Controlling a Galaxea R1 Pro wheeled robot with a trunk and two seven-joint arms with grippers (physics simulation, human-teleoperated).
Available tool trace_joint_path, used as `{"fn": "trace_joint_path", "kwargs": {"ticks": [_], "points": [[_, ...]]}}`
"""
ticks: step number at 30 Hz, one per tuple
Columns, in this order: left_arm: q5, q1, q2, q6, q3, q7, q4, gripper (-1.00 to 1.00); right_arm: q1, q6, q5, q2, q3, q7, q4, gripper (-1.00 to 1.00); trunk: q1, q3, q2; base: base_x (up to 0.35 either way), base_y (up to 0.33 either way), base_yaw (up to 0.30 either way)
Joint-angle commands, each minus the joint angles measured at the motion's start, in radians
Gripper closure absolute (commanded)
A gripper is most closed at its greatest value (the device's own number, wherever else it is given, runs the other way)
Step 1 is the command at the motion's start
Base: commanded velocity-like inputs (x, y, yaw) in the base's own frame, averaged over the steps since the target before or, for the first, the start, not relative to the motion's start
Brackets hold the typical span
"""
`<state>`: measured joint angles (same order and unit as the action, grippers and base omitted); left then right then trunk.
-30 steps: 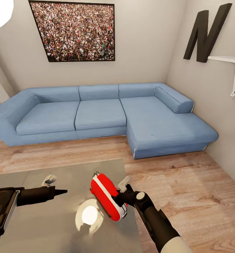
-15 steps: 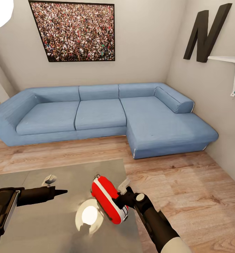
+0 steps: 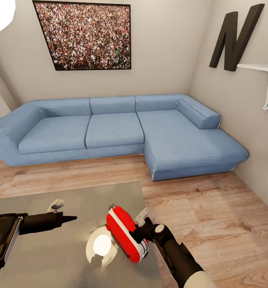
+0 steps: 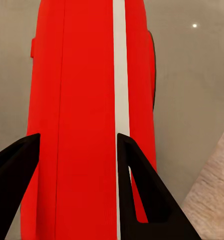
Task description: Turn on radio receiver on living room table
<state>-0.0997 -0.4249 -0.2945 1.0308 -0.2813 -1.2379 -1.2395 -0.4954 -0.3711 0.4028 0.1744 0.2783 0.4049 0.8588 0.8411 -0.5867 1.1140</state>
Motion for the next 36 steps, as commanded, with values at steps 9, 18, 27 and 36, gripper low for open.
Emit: {"fn": "trace_joint_path", "kwargs": {"ticks": [9, 18, 27, 36], "points": [[0.000, 0.000, 0.000, 0.000, 0.001, 0.000, 0.000, 1.00, 0.000, 0.038, -0.010, 0.000, -0.001, -0.015, -0.004, 1.00, 0.000, 0.000, 0.000, 0.000, 0.000, 0.000], [0.000, 0.000, 0.000, 0.000, 0.000, 0.000, 0.000, 1.00, 0.000, 0.068, -0.005, 0.000, 0.002, -0.018, -0.080, 1.00, 0.000, 0.000, 0.000, 0.000, 0.000, 0.000], [0.000, 0.000, 0.000, 0.000, 0.000, 0.000, 0.000, 1.00, 0.000, 0.076, -0.005, 0.000, 0.001, -0.018, -0.087, 1.00, 0.000, 0.000, 0.000, 0.000, 0.000, 0.000], [0.000, 0.000, 0.000, 0.000, 0.001, 0.000, 0.000, 1.00, 0.000, 0.084, -0.008, 0.000, 0.001, -0.018, -0.087, 1.00, 0.000, 0.000, 0.000, 0.000, 0.000, 0.000]]}}
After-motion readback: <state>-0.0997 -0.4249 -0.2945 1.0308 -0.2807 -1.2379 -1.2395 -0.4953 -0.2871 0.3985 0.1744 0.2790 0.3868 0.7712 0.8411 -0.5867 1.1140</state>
